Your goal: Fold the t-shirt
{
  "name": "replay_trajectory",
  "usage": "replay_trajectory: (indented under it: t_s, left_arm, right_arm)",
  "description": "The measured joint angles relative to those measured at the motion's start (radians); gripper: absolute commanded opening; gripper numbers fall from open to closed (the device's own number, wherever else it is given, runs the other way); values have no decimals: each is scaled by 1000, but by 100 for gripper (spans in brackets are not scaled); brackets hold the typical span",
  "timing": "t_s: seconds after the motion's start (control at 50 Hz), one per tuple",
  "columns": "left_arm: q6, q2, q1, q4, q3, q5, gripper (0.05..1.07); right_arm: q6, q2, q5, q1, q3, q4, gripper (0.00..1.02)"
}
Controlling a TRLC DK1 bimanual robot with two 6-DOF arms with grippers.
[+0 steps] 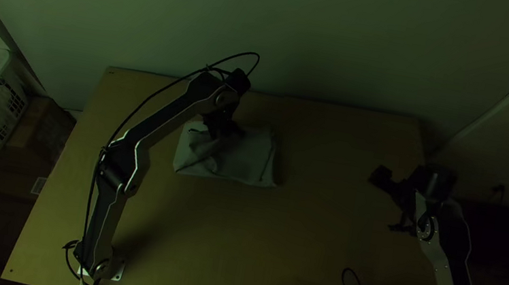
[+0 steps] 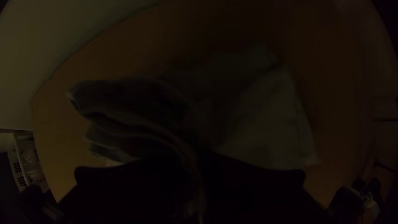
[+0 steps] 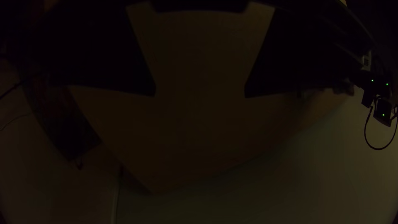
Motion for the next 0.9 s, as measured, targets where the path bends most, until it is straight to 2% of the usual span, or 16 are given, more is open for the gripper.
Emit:
replay_trajectory:
  t_s: [0.08,0.1,0.14,0.18,0.2,0.42,0.7,0.9]
  left_arm:
    - [-23,22,-46,12,6,-3,50]
    - [-29,26,-59,20,6,-3,53]
    - [-42,33,-80,44,6,-3,67]
    - [-55,36,-99,76,6,-1,95]
    - [-64,38,-107,92,7,3,105]
    - [-98,40,-152,159,18,24,103]
    - [-130,2,-115,185,18,29,103]
    - [-203,-125,-47,217,18,194,103]
  right_arm:
    - [6,-10,3,0,-21,0,98]
    - [6,-13,4,0,-27,0,98]
    - [8,-18,4,0,-41,4,98]
    - [10,-22,4,0,-53,6,98]
    - [10,-23,4,0,-58,6,98]
    - [10,-28,7,0,-75,8,98]
    - [5,-30,14,8,-100,62,98]
    - [2,-21,15,24,-99,83,98]
